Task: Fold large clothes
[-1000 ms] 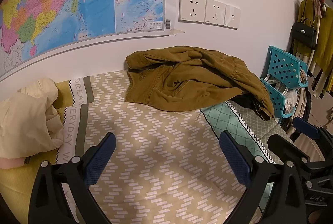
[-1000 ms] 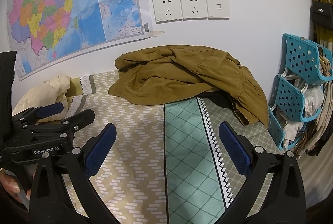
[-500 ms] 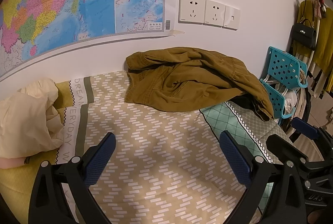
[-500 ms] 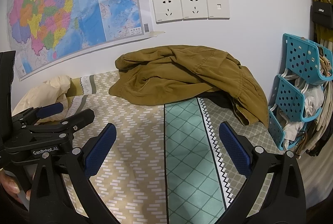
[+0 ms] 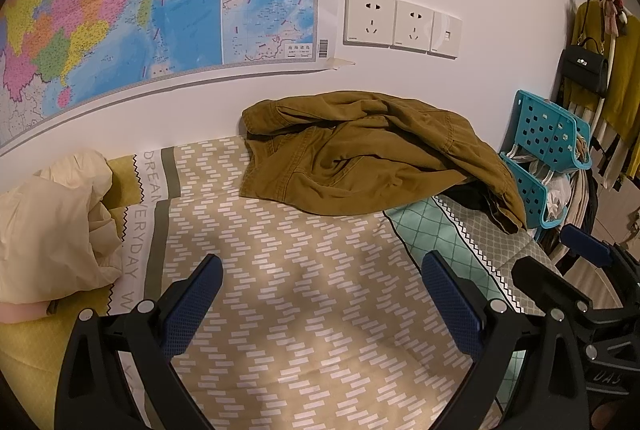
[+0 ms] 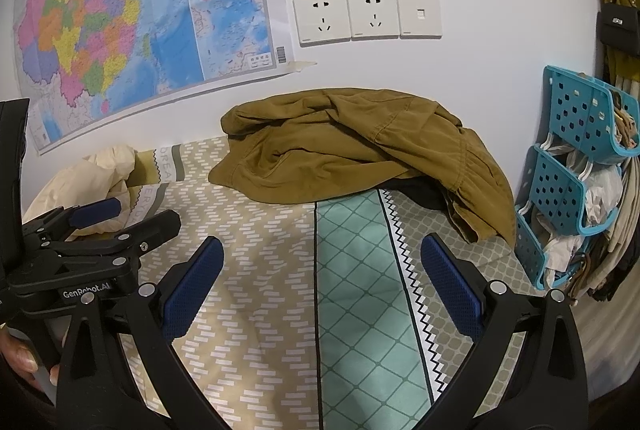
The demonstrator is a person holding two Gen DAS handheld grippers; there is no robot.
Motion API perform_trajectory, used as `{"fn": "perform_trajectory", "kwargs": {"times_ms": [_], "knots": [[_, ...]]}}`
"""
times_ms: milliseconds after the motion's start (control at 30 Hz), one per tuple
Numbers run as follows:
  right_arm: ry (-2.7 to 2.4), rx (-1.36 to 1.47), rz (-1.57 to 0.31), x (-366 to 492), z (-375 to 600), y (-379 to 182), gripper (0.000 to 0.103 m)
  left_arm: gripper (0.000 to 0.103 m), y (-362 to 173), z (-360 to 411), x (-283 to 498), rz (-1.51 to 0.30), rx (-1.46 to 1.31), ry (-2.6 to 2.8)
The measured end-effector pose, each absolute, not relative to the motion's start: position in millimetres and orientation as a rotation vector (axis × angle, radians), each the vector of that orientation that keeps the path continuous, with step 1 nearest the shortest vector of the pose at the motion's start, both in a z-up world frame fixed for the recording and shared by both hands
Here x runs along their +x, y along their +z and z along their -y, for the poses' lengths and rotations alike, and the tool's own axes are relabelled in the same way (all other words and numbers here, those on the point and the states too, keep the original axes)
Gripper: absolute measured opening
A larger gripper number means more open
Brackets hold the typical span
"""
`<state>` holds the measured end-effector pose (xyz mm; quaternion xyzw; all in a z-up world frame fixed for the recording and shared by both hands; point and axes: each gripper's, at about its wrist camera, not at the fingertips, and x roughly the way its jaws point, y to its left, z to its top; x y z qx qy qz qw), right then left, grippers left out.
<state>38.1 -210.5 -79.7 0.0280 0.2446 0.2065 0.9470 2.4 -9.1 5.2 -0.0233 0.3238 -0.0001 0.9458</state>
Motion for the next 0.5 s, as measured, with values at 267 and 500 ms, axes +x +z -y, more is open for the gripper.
{"fn": "perform_trajectory", "kwargs": {"times_ms": [267,500], "knots": [[0.419,0.059,-0.495,38.2,210.9,-80.0,0.097,0.096,6.3,10.4,3.4,-0.664,-0.049,0.005],[0.421,0.058,-0.494,39.2,211.8,-79.8,0.097,0.096,6.2,10.6,3.4,-0.663,-0.050,0.005]]}}
